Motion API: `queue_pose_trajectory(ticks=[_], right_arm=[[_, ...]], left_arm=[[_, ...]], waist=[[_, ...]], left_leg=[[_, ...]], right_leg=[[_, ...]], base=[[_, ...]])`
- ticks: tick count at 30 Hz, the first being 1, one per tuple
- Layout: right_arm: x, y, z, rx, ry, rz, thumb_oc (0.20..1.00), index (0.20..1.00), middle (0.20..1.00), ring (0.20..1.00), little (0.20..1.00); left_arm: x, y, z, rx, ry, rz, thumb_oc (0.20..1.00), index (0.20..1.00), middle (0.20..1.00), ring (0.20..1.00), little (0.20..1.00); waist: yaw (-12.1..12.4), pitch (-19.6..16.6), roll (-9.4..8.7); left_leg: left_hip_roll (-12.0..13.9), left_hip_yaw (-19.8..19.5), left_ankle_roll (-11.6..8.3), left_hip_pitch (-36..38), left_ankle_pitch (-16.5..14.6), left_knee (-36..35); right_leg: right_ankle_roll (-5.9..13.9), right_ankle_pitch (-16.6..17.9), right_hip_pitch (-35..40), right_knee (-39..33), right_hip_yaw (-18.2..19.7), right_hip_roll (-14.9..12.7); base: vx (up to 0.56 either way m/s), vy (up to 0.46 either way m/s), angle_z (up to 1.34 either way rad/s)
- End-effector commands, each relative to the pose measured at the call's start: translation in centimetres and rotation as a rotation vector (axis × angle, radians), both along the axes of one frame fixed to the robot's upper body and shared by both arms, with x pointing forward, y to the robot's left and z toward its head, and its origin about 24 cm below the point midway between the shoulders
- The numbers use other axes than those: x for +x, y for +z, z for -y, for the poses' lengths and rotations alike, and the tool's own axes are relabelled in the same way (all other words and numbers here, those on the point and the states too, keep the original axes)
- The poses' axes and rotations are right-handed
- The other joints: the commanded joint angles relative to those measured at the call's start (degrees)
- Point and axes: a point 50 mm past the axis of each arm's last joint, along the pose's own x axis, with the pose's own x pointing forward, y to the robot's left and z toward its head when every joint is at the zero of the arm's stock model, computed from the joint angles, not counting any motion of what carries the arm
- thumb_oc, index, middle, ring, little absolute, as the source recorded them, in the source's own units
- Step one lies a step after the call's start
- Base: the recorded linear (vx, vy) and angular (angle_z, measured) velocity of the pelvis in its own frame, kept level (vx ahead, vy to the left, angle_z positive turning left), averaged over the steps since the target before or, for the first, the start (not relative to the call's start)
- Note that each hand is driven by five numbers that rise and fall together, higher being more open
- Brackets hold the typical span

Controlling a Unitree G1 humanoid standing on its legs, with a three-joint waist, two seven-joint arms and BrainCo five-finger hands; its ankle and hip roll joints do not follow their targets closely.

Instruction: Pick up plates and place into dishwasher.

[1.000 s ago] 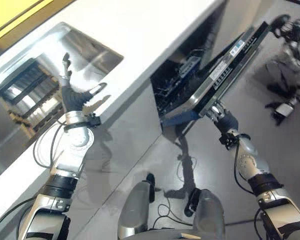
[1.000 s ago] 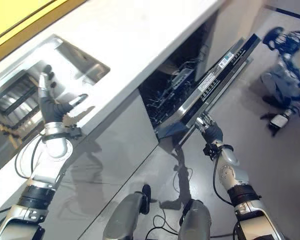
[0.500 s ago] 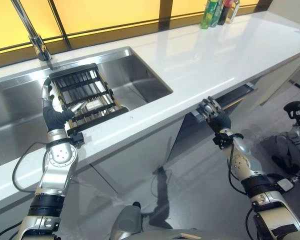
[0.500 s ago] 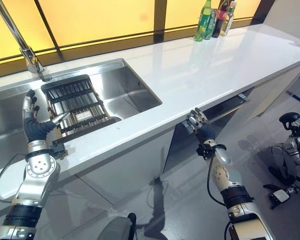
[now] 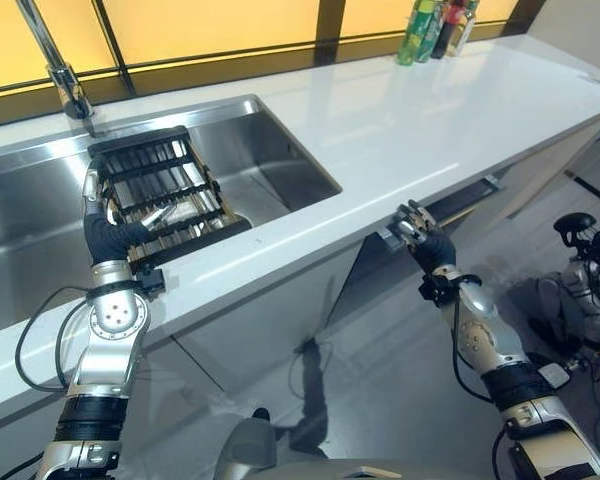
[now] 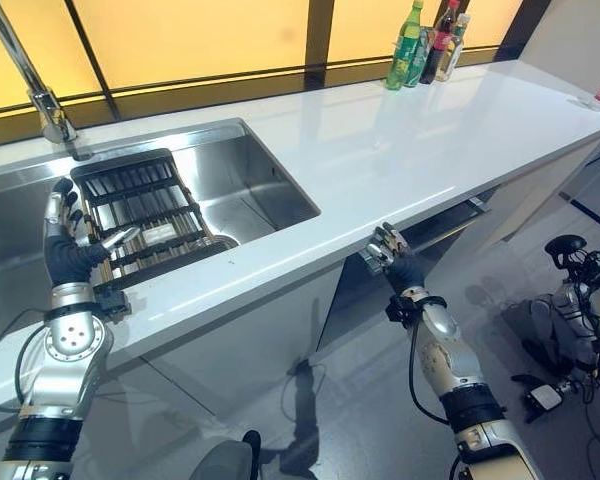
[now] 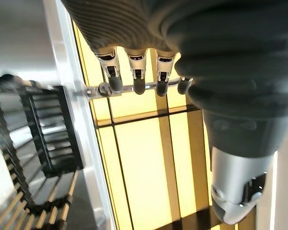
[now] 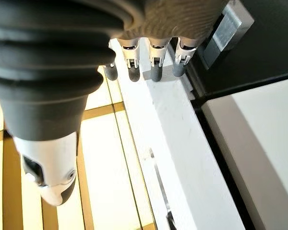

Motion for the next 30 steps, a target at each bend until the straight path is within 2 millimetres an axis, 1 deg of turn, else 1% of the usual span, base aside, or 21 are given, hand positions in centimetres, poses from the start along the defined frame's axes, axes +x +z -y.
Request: queue_pose_trajectory(ticks=[1,3,4,7,10,12,14,16,19,20,22,24,25,27,28,30], right_arm=[[0.6,6.3,-2.4,-0.016,0.066,0.302,1.000,1.000,1.000,1.000,1.000],[0.5,7.8,-2.5,-0.046,0.066,0.357,1.000,1.000,1.000,1.000,1.000],[0.4,8.1,-2.5,-0.052,0.064,0.366,1.000,1.000,1.000,1.000,1.000],[0.3,10.0,-3.0,-0.101,0.039,0.438,1.000,1.000,1.000,1.000,1.000],[-0.3,11.3,-3.1,-0.125,-0.026,0.489,1.000,1.000,1.000,1.000,1.000],[-0.9,12.6,-2.9,-0.154,-0.057,0.557,1.000,1.000,1.000,1.000,1.000],[-2.3,14.4,-3.2,-0.187,-0.061,0.673,1.000,1.000,1.000,1.000,1.000],[-2.8,15.0,-3.4,-0.211,-0.063,0.720,1.000,1.000,1.000,1.000,1.000],[-3.2,15.8,-4.5,-0.224,-0.005,0.773,1.000,1.000,1.000,1.000,1.000],[-3.2,15.9,-4.7,-0.229,0.006,0.778,1.000,1.000,1.000,1.000,1.000],[-3.2,16.1,-5.0,-0.227,0.021,0.777,1.000,1.000,1.000,1.000,1.000],[-3.2,16.0,-5.1,-0.224,0.031,0.775,1.000,1.000,1.000,1.000,1.000],[-3.1,15.8,-5.1,-0.223,0.038,0.769,1.000,1.000,1.000,1.000,1.000],[-3.1,15.4,-5.0,-0.229,0.035,0.757,1.000,1.000,1.000,1.000,1.000],[-3.1,14.8,-4.6,-0.234,0.031,0.746,1.000,1.000,1.000,1.000,1.000],[-3.0,14.3,-4.3,-0.238,0.032,0.727,1.000,1.000,1.000,1.000,1.000]], left_arm=[[0.5,1.6,2.4,0.014,-0.119,0.074,1.000,1.000,1.000,1.000,1.000],[0.6,1.8,2.9,0.010,-0.142,0.079,1.000,1.000,1.000,1.000,1.000],[0.6,1.8,3.0,0.006,-0.143,0.083,1.000,1.000,1.000,1.000,1.000],[0.4,1.9,3.0,-0.037,-0.131,0.091,1.000,1.000,1.000,1.000,1.000],[0.2,1.8,2.9,-0.052,-0.126,0.086,1.000,1.000,1.000,1.000,1.000],[0.1,2.0,2.9,-0.065,-0.118,0.098,1.000,1.000,1.000,1.000,1.000],[0.2,2.3,2.9,-0.083,-0.115,0.116,1.000,1.000,1.000,1.000,1.000],[0.4,2.5,3.0,-0.093,-0.116,0.130,1.000,1.000,1.000,1.000,1.000],[0.6,3.1,3.5,-0.116,-0.132,0.163,1.000,1.000,1.000,1.000,1.000],[0.7,3.3,3.7,-0.125,-0.144,0.176,1.000,1.000,1.000,1.000,1.000],[0.8,3.6,4.2,-0.142,-0.169,0.192,1.000,1.000,1.000,1.000,1.000],[0.9,3.9,5.0,-0.151,-0.212,0.208,1.000,1.000,1.000,1.000,1.000],[0.9,3.9,5.4,-0.161,-0.233,0.217,1.000,1.000,1.000,1.000,1.000],[0.9,3.9,6.0,-0.173,-0.265,0.225,1.000,1.000,1.000,1.000,1.000],[1.1,3.9,6.4,-0.195,-0.295,0.223,1.000,1.000,1.000,1.000,1.000],[1.4,3.7,6.8,-0.215,-0.319,0.212,1.000,1.000,1.000,1.000,1.000]], waist=[[1.0,-4.5,0.51],[0.4,-4.8,1.06],[0.3,-4.8,1.20],[0.4,-5.0,2.18],[0.0,-5.0,2.69],[-0.6,-5.0,2.92],[-1.7,-4.9,3.07],[-2.1,-4.9,3.13],[-2.0,-4.8,2.93],[-1.8,-4.7,2.84],[-1.3,-4.6,2.88],[-1.0,-4.1,2.68],[-0.9,-3.8,2.49],[-1.3,-3.6,2.06],[-1.9,-3.6,1.51],[-2.7,-3.9,0.98]], left_leg=[[2.9,2.3,-1.71,7.5,-0.6,-8.7],[3.1,1.9,-1.97,7.9,-0.5,-8.9],[3.1,1.7,-2.01,7.9,-0.5,-8.9],[2.9,-0.9,-2.35,8.5,-0.6,-9.3],[2.9,-0.6,-2.48,8.9,-0.8,-9.2],[2.9,0.1,-2.52,9.0,-1.1,-8.8],[2.4,0.7,-2.26,8.9,-1.8,-8.1],[2.1,1.0,-2.10,8.8,-2.1,-7.7],[1.0,1.3,-1.54,8.4,-3.1,-6.5],[0.6,1.2,-1.15,8.2,-3.3,-6.2],[-0.1,1.3,-0.07,7.2,-3.3,-5.5],[-1.0,0.4,1.23,6.2,-3.5,-4.6],[-1.5,-0.4,1.55,5.8,-3.3,-4.4],[-2.2,-2.2,1.84,5.3,-3.2,-4.2],[-3.4,-5.0,1.91,4.6,-3.1,-3.7],[-4.5,-7.7,1.56,4.6,-3.5,-3.3]], right_leg=[[0.68,8.7,-0.7,-2.0,3.0,-2.4],[0.50,7.9,-0.7,-3.2,3.7,-1.7],[0.46,7.8,-0.6,-3.4,3.8,-1.5],[0.27,7.3,-0.6,-5.0,5.2,-0.7],[0.47,7.7,-0.5,-5.7,5.7,-0.7],[0.71,8.1,-0.6,-6.0,6.0,-1.1],[1.25,8.7,-1.3,-5.4,6.8,-1.9],[1.41,9.0,-1.6,-4.9,7.1,-2.4],[1.88,9.9,-2.5,-2.7,7.3,-4.2],[1.92,10.0,-2.8,-1.0,7.2,-4.7],[1.66,9.0,-3.5,3.5,7.2,-4.7],[0.89,7.6,-5.0,8.4,8.3,-3.2],[0.51,7.8,-5.5,9.8,9.4,-2.4],[-0.19,5.9,-5.7,8.2,11.8,0.4],[-1.09,4.3,-5.0,5.2,14.8,3.2],[-1.08,4.9,-4.9,1.9,17.7,3.5]], base=[[-0.11,-0.020,-0.20],[-0.11,-0.018,-0.21],[-0.08,-0.013,-0.26],[-0.04,-0.011,-0.21],[-0.01,0.009,-0.24],[-0.01,0.035,-0.22],[0.02,0.075,-0.20],[0.03,0.071,-0.06],[0.08,0.093,-0.15],[0.06,0.109,-0.10],[0.04,0.111,-0.01],[0.07,0.072,0.12],[0.08,0.005,0.34],[0.11,-0.063,0.54],[0.15,-0.114,0.78],[0.16,-0.164,0.95]])
